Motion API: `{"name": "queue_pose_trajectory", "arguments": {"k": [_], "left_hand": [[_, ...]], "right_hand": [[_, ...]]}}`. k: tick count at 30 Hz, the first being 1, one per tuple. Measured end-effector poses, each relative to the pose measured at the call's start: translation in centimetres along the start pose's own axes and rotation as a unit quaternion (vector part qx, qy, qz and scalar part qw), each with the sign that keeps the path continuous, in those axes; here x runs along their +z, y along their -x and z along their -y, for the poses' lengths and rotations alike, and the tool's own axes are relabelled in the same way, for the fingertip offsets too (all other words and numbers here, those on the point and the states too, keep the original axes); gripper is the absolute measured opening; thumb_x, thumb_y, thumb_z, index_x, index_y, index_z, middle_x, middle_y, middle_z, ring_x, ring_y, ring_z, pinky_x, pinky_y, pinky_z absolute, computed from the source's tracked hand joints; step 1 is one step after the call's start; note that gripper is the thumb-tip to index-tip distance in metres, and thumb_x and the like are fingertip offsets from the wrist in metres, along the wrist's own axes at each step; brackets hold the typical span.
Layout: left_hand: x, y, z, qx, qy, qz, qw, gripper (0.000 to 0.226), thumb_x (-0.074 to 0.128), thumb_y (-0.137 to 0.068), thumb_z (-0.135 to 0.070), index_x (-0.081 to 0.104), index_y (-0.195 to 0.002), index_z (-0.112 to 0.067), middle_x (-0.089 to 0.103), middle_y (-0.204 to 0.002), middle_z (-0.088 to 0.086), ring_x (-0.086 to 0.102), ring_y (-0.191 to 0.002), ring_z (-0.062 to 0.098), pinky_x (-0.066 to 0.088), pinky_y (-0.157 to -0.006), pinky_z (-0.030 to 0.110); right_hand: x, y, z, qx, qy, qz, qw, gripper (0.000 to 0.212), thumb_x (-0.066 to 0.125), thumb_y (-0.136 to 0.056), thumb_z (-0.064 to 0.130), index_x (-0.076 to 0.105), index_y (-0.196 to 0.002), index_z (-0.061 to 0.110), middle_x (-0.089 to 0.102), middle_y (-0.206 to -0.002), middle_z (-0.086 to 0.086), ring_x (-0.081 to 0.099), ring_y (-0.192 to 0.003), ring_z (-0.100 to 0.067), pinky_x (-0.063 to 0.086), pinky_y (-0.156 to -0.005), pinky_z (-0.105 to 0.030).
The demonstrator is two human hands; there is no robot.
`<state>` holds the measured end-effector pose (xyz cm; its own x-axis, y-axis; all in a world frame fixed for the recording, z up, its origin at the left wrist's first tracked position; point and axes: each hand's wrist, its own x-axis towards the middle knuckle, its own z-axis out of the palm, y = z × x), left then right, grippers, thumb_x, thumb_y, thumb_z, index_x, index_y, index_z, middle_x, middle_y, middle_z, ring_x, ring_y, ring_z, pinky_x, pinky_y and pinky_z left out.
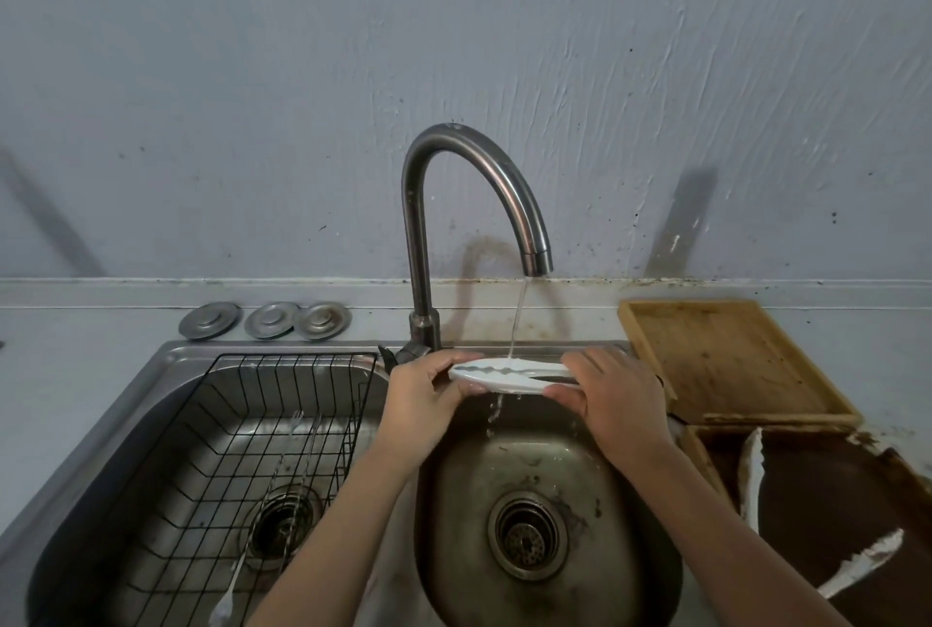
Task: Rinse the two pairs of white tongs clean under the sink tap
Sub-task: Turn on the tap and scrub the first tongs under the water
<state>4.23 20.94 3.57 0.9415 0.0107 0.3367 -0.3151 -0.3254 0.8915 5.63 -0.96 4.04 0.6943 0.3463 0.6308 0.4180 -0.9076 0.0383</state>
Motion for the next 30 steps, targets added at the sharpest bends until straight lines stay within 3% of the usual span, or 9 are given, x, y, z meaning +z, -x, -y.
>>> {"name": "queue_pose_trajectory", "arguments": {"k": [9,12,14,16,19,21,24,27,30], "left_hand": [[0.2,-0.1,-0.1,0.041,0.022,-0.038,0.998,0.045,0.065,-0.077,0.011,0.071,-0.094,-0.030,0.072,-0.082,-0.025,0.069,-0.081,-0.004,0.051,-0.074,0.008],[0.2,-0.4,-0.4,0.056,-0.155,0.022,0.986,0.028,0.068,-0.081,-0.005,0.067,-0.106,-0.016,0.064,-0.086,-0.020,0.064,-0.086,-0.007,0.046,-0.077,0.006],[1.0,-0.5,-0.6,0.070,-0.307,0.115,0.942,0.028,0.064,-0.085,-0.024,0.057,-0.111,-0.015,0.066,-0.096,-0.004,0.063,-0.094,0.013,0.047,-0.084,0.024],[2.1,-0.3,-0.7,0.071,-0.391,0.184,0.899,0.030,0.058,-0.088,-0.031,0.050,-0.110,-0.013,0.065,-0.105,0.008,0.061,-0.098,0.028,0.046,-0.085,0.037],[3.0,0.2,0.1,0.011,-0.313,0.188,0.931,0.031,0.058,-0.088,-0.027,0.047,-0.113,-0.013,0.061,-0.110,0.011,0.058,-0.100,0.029,0.044,-0.082,0.036],[2.9,0.8,1.1,-0.021,-0.254,0.166,0.953,0.034,0.060,-0.087,-0.026,0.048,-0.117,-0.017,0.062,-0.108,0.006,0.058,-0.096,0.021,0.044,-0.080,0.029],[2.9,2.1,2.6,-0.053,-0.206,0.119,0.970,0.029,0.061,-0.086,-0.023,0.051,-0.113,-0.017,0.065,-0.098,0.002,0.058,-0.078,0.010,0.042,-0.063,0.014],[3.0,3.3,3.8,-0.093,-0.159,0.115,0.976,0.025,0.060,-0.087,-0.019,0.052,-0.111,-0.016,0.064,-0.090,-0.003,0.057,-0.070,0.005,0.043,-0.056,0.011],[3.6,4.2,4.6,-0.144,-0.067,0.174,0.972,0.029,0.058,-0.089,-0.018,0.050,-0.117,-0.020,0.063,-0.099,0.000,0.059,-0.084,0.014,0.049,-0.070,0.026]], "right_hand": [[0.5,0.0,-0.2,-0.019,-0.019,-0.068,0.997,0.069,0.021,-0.093,0.057,0.069,-0.079,0.009,0.068,-0.070,-0.004,0.064,-0.061,-0.021,0.053,-0.054,-0.030],[0.3,0.1,-0.2,-0.012,0.004,0.004,1.000,0.072,0.014,-0.092,0.060,0.068,-0.080,0.013,0.068,-0.072,-0.001,0.064,-0.064,-0.019,0.054,-0.054,-0.030],[0.3,-0.3,0.3,-0.010,0.028,0.112,0.993,0.074,0.008,-0.087,0.064,0.065,-0.085,0.019,0.067,-0.078,0.003,0.062,-0.071,-0.017,0.051,-0.061,-0.030],[0.4,-0.7,1.0,-0.028,0.028,0.162,0.986,0.061,0.023,-0.085,0.066,0.063,-0.089,0.021,0.065,-0.082,0.004,0.061,-0.077,-0.016,0.046,-0.066,-0.029],[0.3,-1.0,1.5,-0.023,0.030,0.099,0.994,0.038,0.066,-0.073,0.055,0.068,-0.083,0.018,0.069,-0.078,0.002,0.066,-0.075,-0.019,0.050,-0.067,-0.029],[0.4,-0.8,1.2,0.067,-0.042,0.004,0.997,0.041,0.074,-0.072,0.041,0.066,-0.104,0.016,0.069,-0.101,-0.003,0.064,-0.096,-0.021,0.048,-0.083,-0.033],[0.0,-0.4,1.4,0.244,-0.277,-0.068,0.927,0.048,0.067,-0.083,0.028,0.051,-0.125,0.010,0.060,-0.119,0.000,0.058,-0.107,-0.012,0.046,-0.090,-0.019],[-0.4,-0.7,2.4,0.299,-0.527,0.030,0.795,0.023,0.059,-0.088,0.025,0.059,-0.110,0.022,0.067,-0.106,0.004,0.068,-0.090,-0.010,0.055,-0.073,-0.015],[-0.4,-1.2,3.3,0.264,-0.527,0.064,0.806,0.020,0.062,-0.086,0.018,0.062,-0.106,0.021,0.072,-0.098,-0.003,0.070,-0.083,-0.007,0.057,-0.070,-0.020]]}}
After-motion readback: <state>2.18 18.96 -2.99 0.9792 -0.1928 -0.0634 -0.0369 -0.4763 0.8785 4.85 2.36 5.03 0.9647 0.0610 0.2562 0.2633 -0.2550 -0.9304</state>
